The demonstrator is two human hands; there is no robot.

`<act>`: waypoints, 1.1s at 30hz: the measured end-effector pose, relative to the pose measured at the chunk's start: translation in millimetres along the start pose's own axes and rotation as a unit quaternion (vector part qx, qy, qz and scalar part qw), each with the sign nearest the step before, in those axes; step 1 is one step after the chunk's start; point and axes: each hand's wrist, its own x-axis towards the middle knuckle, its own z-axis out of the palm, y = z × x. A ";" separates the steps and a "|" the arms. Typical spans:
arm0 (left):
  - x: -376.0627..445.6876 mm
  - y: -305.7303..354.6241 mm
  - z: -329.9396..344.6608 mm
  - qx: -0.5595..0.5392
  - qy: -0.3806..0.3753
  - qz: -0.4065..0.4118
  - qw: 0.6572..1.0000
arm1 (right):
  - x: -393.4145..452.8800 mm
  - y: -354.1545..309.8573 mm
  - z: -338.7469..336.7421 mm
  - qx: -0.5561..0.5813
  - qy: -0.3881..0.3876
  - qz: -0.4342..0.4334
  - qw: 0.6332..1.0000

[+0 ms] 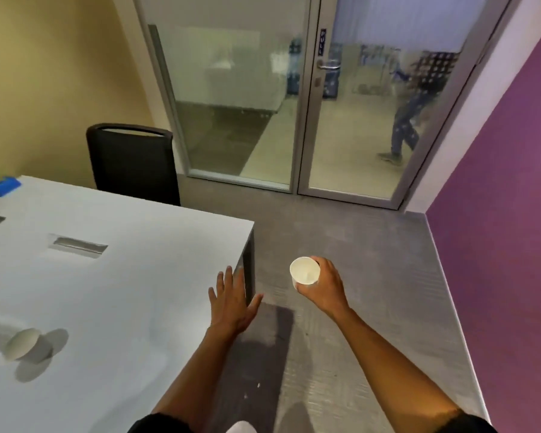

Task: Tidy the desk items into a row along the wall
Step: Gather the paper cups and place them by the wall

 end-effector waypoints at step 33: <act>115.2 -254.6 -69.8 -0.087 0.175 -0.513 0.836 | 212.4 -275.8 384.8 -0.020 -0.435 -0.336 0.835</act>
